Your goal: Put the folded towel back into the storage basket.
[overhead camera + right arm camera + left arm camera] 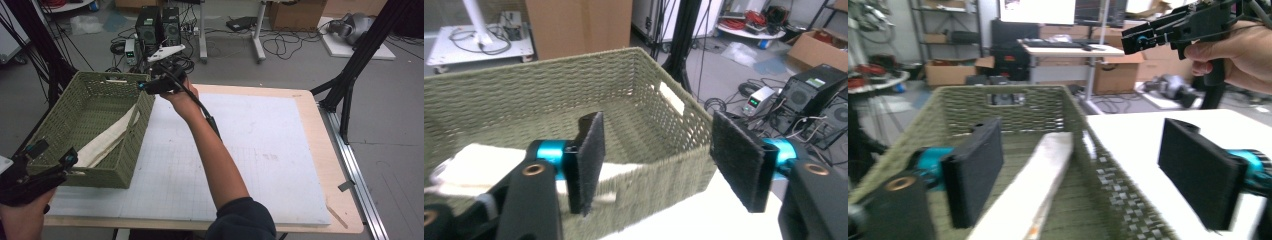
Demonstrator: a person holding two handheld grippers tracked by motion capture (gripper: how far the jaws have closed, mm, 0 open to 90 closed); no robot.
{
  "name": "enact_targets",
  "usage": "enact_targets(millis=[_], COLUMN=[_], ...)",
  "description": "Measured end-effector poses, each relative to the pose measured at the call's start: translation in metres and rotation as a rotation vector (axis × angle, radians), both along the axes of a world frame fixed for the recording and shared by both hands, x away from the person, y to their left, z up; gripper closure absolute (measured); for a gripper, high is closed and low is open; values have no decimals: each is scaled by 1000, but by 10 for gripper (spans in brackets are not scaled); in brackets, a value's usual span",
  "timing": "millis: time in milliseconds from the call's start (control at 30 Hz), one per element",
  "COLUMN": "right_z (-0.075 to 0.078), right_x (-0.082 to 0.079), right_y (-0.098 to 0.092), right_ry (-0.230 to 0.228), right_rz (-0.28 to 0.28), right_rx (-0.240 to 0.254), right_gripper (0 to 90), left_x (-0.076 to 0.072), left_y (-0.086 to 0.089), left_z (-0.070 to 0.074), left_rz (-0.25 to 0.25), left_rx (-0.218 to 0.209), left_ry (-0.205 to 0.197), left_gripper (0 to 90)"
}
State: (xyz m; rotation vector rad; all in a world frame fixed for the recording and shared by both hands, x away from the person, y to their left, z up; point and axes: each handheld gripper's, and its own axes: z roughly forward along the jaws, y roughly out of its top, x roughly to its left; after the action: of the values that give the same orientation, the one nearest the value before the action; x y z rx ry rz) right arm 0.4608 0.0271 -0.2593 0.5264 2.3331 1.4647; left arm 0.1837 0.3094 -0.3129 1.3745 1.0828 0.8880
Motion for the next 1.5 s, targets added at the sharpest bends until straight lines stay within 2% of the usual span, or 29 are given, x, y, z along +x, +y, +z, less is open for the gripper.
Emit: enact_targets(millis=[67, 167, 233, 367, 467, 700, 800, 900, 967, 1067, 1167, 1233, 1300, 1500], right_z=[0, -2, -5, -9, -11, -14, -18, -22, -27, -36, -45, -51, -56, -76], right_x=[-5, -11, -15, -20, -24, -40, -47, -58, -66, -78, -91, -99, -107, -136], right_y=[-15, -36, -51, -75, -93, -137, -152, -171, -184, -204, -227, -241, -252, -289], right_ry=[5, 12, 18, 26, 30, 12, 26, 30, 32, 34, 35, 21, 29, 33], right_rz=[-20, -22, -39, -60, -82, -126, -140, -161, -177, -204, -242, -263, -281, -330], right_rx=[-1, 23, 14, 22, 12, 37, 30, 41, 49, 30, 39, 44, 35, 30], right_gripper=[286, 286, 285, 260, 213, 185, 185, 185, 185, 183, 183, 183, 183, 183], left_x=[3, 7, 10, 18, 24, 35, 39, 43, 47, 53, 57, 61, 64, 72], left_y=[-8, -21, -28, -45, -56, -81, -91, -103, -112, -124, -134, -141, -147, -165], left_z=[1, 1, 0, -1, -1, -1, -2, -5, -8, -13, -17, -20, -23, -38], left_rz=[-41, -90, -111, -149, -181, -271, -311, -349, -373, -408, -439, -478, -514, -565], left_rx=[-6, -11, -4, 11, 11, 3, -3, -1, 13, 7, 12, 0, -14, -9], left_ry=[4, 7, 5, 27, 22, 22, 11, -20, -2, 15, 19, 27, 40, 42], left_gripper=[172, 172, 172, 172, 172, 172, 172, 172, 171, 171, 171, 172, 173, 172])
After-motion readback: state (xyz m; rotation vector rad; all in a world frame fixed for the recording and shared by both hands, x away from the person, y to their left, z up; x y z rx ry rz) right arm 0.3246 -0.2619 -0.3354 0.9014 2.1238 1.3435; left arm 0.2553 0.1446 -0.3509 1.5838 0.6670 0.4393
